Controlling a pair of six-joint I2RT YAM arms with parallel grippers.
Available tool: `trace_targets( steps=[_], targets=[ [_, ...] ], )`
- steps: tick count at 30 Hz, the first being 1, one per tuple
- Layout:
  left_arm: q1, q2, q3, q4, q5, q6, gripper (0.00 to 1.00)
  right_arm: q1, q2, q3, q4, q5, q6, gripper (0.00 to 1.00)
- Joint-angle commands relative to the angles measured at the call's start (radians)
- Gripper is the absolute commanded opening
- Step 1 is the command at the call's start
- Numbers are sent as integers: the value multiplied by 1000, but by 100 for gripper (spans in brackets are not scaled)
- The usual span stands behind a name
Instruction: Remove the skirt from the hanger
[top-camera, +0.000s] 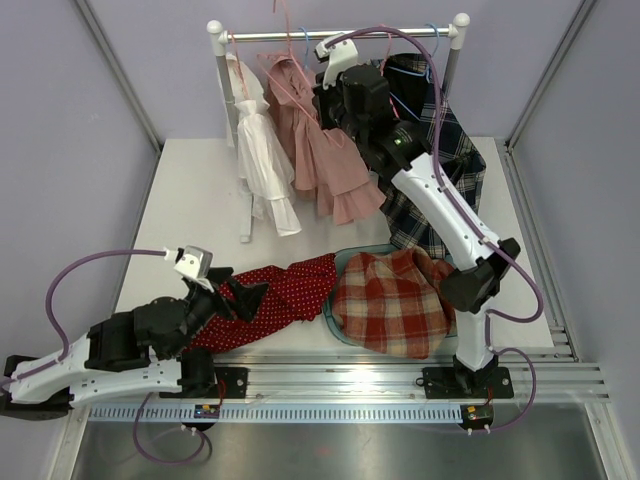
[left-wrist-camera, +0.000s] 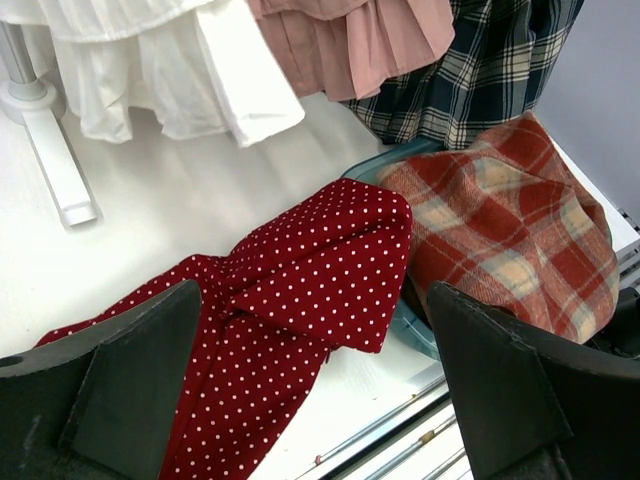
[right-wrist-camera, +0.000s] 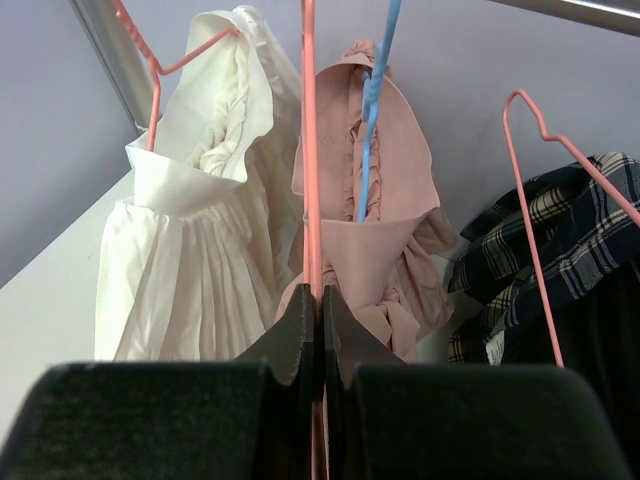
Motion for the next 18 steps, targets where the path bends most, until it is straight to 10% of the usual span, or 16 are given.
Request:
trace_targets(
  steps=[1, 10, 18],
  targets=[
    [3, -10, -9, 18, -20, -29, 99, 10, 37, 86, 37, 33, 9, 0],
    [3, -20, -10, 18, -24, -19, 99, 31, -9, -103, 96, 25, -6, 2],
    [3, -16, 5, 12, -29, 2, 99, 45, -107, -182, 95, -5, -46, 40]
  ],
)
